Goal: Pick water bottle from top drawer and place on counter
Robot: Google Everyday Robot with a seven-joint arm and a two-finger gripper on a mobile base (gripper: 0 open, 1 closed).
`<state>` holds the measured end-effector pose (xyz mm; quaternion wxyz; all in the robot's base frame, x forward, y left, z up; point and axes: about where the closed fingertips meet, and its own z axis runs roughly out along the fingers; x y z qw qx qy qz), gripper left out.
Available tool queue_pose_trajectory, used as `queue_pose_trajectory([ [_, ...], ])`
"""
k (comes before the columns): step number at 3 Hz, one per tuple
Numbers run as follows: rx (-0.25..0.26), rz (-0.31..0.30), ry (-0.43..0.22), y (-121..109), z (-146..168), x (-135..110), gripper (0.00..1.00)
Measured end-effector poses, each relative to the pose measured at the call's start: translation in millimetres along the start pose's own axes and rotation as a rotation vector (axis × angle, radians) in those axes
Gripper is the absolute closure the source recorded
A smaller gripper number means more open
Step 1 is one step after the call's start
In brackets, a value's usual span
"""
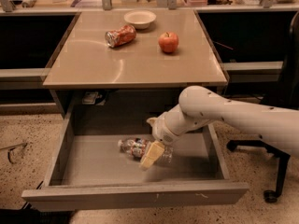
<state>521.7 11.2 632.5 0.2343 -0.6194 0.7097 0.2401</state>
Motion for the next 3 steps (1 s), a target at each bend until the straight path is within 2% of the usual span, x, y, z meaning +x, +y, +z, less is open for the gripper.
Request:
queue_pose_trajectory([
  [1,0.015,0.022,-0.001,4.8,4.7,6.4,0.0],
  [3,-0.003,0.07,0.001,7.9,15.9,25.5,0.0],
])
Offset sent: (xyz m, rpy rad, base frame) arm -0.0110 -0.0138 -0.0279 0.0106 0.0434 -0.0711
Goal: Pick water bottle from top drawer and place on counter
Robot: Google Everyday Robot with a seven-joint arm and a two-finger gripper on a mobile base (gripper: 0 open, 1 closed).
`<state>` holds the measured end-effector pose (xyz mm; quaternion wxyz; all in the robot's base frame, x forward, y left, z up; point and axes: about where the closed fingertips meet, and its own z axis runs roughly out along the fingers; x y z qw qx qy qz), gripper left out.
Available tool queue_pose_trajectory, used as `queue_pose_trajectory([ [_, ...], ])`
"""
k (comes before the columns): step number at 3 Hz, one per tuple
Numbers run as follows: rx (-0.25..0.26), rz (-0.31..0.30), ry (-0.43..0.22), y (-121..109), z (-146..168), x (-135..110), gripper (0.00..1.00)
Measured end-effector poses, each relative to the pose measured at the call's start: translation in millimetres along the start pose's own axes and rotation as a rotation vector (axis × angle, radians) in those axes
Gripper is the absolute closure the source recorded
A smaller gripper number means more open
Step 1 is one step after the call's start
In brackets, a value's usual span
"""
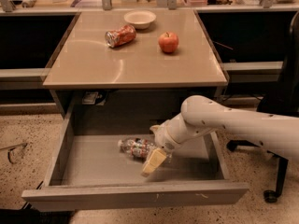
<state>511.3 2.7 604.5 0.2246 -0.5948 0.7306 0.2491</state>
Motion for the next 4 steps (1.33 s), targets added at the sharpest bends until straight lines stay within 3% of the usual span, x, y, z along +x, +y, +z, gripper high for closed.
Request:
queue_pose_trajectory([
  [1,0.0,0.0,0.0,0.0,0.0,0.0,0.19],
  [3,0.0,0.0,0.0,0.0,0.0,0.0,0.65],
  [4,0.008,-0.008,0.015,-5.5,-19.4,-14.7,0.88],
])
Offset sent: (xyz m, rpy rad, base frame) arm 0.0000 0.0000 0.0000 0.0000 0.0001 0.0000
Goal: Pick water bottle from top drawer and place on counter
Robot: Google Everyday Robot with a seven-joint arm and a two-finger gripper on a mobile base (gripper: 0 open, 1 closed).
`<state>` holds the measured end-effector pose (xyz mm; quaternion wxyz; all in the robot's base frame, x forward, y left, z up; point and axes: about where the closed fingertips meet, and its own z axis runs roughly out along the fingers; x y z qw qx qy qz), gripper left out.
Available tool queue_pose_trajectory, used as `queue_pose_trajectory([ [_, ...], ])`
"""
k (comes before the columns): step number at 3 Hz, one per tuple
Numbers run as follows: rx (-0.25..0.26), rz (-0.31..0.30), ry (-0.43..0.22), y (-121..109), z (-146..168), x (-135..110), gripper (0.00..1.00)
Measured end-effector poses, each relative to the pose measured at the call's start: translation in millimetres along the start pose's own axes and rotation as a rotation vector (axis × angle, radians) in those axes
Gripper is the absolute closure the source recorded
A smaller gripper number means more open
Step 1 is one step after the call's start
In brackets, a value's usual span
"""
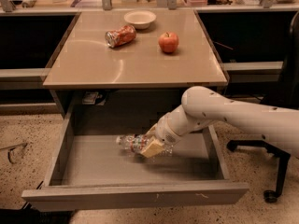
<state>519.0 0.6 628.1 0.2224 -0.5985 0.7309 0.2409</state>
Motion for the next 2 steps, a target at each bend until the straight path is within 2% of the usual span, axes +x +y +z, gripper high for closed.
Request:
queue_pose_trajectory([
  [1,0.036,-0.061,0.012,-11.3,-41.5,-49.3,1.0],
  [2,0.08,-0.164,-0.017,-27.1,-94.9,-114.4,1.0],
])
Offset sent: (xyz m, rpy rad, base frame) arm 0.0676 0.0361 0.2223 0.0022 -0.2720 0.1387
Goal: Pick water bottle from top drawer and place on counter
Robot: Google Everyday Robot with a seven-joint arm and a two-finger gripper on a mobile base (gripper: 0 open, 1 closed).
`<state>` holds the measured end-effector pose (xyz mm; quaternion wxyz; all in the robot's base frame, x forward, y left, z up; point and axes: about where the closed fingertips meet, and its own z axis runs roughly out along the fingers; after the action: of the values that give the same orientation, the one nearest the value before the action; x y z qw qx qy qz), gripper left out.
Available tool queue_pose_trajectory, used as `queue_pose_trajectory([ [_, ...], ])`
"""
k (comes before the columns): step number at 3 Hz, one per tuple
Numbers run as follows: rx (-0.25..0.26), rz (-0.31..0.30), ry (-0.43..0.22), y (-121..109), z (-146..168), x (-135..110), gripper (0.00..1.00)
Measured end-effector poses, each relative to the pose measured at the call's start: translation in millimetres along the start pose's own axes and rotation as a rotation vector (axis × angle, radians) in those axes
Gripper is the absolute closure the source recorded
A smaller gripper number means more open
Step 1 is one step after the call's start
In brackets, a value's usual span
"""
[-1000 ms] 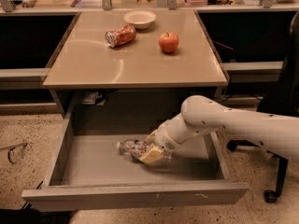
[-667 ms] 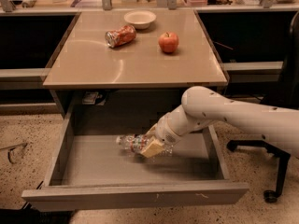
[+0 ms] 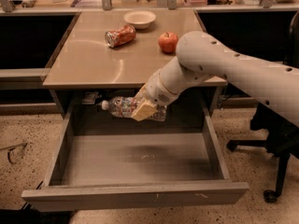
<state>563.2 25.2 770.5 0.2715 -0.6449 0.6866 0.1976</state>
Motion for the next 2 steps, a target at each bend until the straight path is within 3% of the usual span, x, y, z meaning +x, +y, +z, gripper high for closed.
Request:
queue_pose_trajectory([
  [1,0.0,0.0,0.0,0.0,0.0,-0.1,1.0],
  [2,0.038,-0.026,0.0,-9.7,-13.2,-12.6,1.0],
])
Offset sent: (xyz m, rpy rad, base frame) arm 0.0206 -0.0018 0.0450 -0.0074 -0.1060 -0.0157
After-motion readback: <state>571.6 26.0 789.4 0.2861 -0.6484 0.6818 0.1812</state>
